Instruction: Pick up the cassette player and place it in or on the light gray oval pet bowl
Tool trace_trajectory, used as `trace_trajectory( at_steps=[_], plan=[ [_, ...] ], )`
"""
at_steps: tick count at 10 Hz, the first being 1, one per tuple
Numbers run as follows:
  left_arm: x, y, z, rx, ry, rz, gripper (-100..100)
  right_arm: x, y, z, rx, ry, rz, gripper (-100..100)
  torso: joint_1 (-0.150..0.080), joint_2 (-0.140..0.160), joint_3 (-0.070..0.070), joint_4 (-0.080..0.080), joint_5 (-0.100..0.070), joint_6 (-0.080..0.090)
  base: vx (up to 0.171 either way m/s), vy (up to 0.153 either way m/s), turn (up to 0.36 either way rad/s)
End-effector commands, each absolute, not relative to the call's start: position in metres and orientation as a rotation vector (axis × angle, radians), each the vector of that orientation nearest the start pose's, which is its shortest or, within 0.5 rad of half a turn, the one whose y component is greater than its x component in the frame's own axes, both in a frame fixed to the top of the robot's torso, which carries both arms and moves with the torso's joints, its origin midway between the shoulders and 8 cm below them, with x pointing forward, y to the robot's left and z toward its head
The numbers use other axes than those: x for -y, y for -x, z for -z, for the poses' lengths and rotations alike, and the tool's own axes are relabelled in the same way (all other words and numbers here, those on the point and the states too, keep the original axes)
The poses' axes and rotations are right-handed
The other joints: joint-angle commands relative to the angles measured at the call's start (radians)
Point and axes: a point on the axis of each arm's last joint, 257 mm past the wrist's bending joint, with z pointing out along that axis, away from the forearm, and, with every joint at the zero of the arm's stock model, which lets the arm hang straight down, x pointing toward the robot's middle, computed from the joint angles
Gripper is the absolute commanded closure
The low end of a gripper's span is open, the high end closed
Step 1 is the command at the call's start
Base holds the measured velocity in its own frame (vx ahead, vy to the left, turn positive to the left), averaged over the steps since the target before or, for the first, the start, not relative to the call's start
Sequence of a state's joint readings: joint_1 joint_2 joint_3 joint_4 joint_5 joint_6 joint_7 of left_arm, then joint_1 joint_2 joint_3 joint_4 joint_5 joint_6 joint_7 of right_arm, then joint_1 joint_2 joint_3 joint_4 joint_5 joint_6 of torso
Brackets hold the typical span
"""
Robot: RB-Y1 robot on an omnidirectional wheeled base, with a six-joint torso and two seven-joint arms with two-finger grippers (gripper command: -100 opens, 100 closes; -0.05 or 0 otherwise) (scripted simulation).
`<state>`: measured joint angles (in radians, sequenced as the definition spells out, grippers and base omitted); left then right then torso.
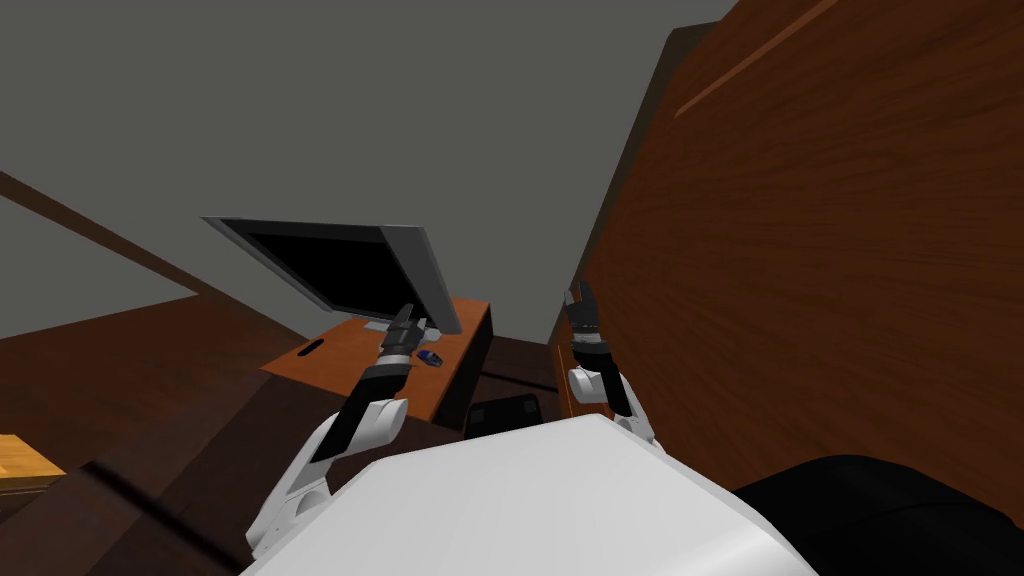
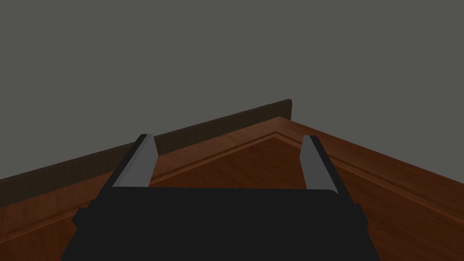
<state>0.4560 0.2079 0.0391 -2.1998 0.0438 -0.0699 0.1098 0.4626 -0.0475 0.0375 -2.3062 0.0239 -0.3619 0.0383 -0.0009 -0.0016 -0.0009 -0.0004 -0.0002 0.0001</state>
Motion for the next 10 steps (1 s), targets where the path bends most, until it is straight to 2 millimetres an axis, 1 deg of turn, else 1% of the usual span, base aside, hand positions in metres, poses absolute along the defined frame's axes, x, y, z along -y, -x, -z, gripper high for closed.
trace_trajectory(
  at_steps=[1, 2, 3, 4, 5, 6, 7, 8, 9, 10],
  plan=[
    [-0.307, -0.414, 0.102, -1.056, 1.004, 1.192, -100, 0.258, -0.366, -0.020, -0.731, -0.659, -1.281, 0, 0.000, 0.000, 0.000, 0.000, 0.000, 0.000, 0.019, -0.016, -0.014],
    [-0.313, -0.419, 0.117, -1.091, 1.038, 1.166, -100, 0.258, -0.366, -0.020, -0.731, -0.659, -1.281, 0, 0.000, 0.000, 0.000, 0.000, 0.000, 0.000, 0.025, -0.013, -0.025],
    [-0.314, -0.420, 0.121, -1.101, 1.052, 1.157, -100, 0.258, -0.366, -0.020, -0.731, -0.659, -1.281, 0, 0.000, 0.000, 0.000, 0.000, 0.000, 0.000, 0.021, -0.009, -0.019],
    [-0.320, -0.423, 0.134, -1.131, 1.077, 1.134, -100, 0.258, -0.366, -0.020, -0.731, -0.659, -1.281, 0, 0.000, 0.000, 0.000, 0.000, 0.000, 0.000, 0.027, -0.009, -0.038],
    [-0.321, -0.424, 0.141, -1.148, 1.100, 1.120, -100, 0.258, -0.366, -0.020, -0.731, -0.659, -1.281, 0, 0.001, 0.000, 0.000, 0.000, 0.000, 0.000, 0.023, -0.007, -0.019],
    [-0.328, -0.427, 0.155, -1.179, 1.127, 1.094, -100, 0.258, -0.366, -0.020, -0.731, -0.659, -1.281, 0, 0.001, 0.000, 0.000, 0.000, 0.000, 0.000, 0.031, -0.008, -0.039],
    [-0.329, -0.427, 0.162, -1.195, 1.148, 1.080, -100, 0.258, -0.366, -0.020, -0.731, -0.659, -1.281, 0, 0.001, -0.001, 0.000, 0.000, 0.000, 0.000, 0.028, -0.004, -0.023],
    [-0.336, -0.430, 0.178, -1.232, 1.184, 1.047, -100, 0.258, -0.366, -0.020, -0.731, -0.659, -1.281, 0, 0.001, 0.000, 0.000, 0.000, 0.000, 0.000, 0.036, -0.003, -0.053],
    [-0.337, -0.429, 0.183, -1.243, 1.198, 1.038, -100, 0.258, -0.366, -0.020, -0.731, -0.659, -1.281, 0, 0.001, -0.001, 0.000, 0.000, 0.000, 0.000, 0.029, 0.000, -0.019],
    [-0.344, -0.431, 0.197, -1.276, 1.228, 1.008, -100, 0.258, -0.366, -0.020, -0.731, -0.659, -1.281, 0, 0.001, -0.001, 0.000, 0.000, 0.000, 0.000, 0.031, -0.002, -0.047]
  ],
)
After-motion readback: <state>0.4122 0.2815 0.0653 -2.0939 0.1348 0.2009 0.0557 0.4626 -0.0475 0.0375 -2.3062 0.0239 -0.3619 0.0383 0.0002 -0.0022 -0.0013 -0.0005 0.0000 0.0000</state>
